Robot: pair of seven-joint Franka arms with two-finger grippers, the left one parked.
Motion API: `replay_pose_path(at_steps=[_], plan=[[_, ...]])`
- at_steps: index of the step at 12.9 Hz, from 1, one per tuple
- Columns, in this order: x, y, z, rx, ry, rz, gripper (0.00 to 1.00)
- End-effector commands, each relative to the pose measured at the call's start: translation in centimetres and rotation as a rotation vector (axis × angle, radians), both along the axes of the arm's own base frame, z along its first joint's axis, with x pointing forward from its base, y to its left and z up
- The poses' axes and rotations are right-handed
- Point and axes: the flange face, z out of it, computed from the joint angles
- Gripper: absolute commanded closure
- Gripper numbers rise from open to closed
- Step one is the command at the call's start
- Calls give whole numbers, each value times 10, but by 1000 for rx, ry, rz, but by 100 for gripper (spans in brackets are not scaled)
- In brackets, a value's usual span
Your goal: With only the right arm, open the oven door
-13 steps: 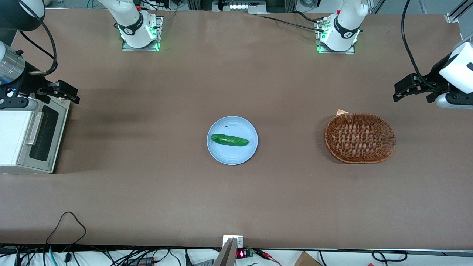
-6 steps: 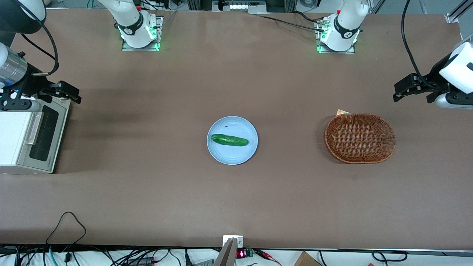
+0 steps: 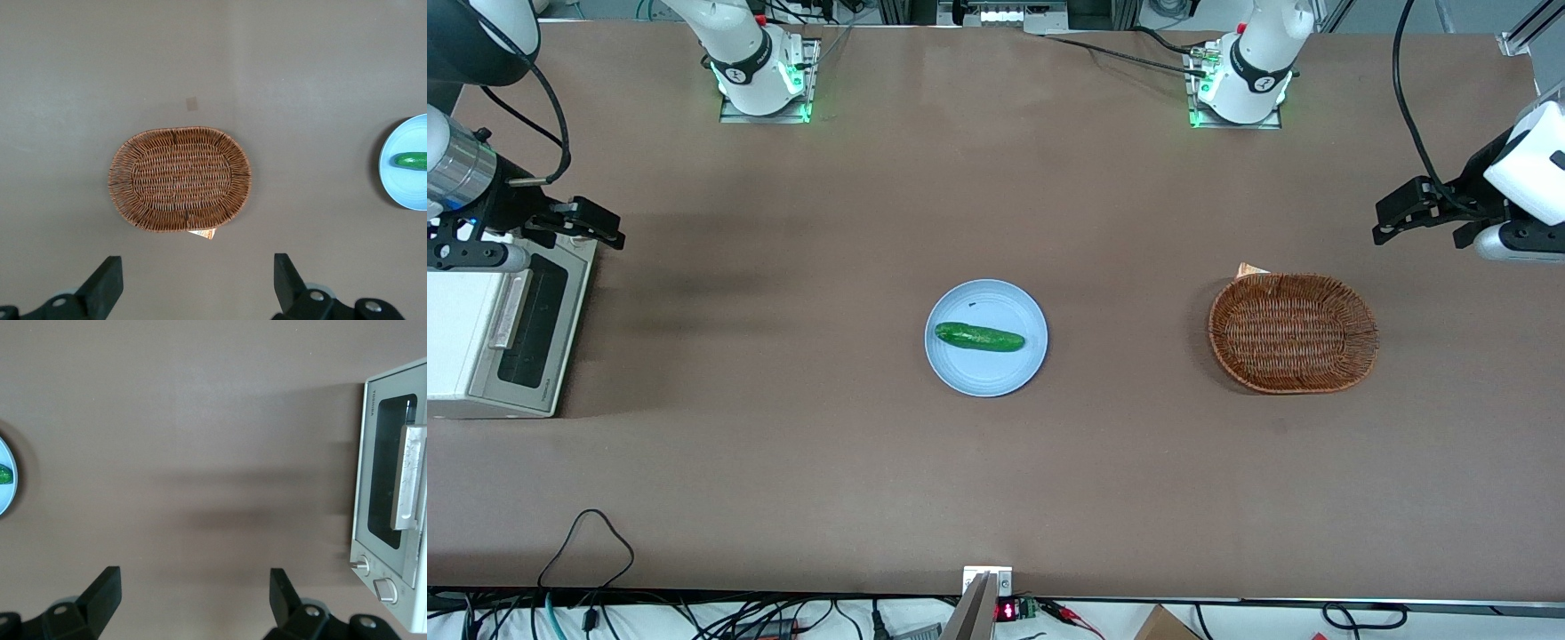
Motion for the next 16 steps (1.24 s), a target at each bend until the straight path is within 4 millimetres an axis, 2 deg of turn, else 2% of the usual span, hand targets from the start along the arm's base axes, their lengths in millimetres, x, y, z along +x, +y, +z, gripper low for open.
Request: replay_pose_path(at_steps=[1, 2, 3, 4, 12, 14, 16], plan=[[3, 0, 5, -5, 8, -7, 53], [3, 0, 5, 3, 8, -13, 74], [3, -1, 5, 3, 8, -16, 88], [3, -3, 6, 3, 7, -7, 94], [2, -6, 7, -12, 28, 5, 98], [-5, -7, 7, -102, 87, 24, 99], [-7, 0, -7, -220, 155, 8, 99]])
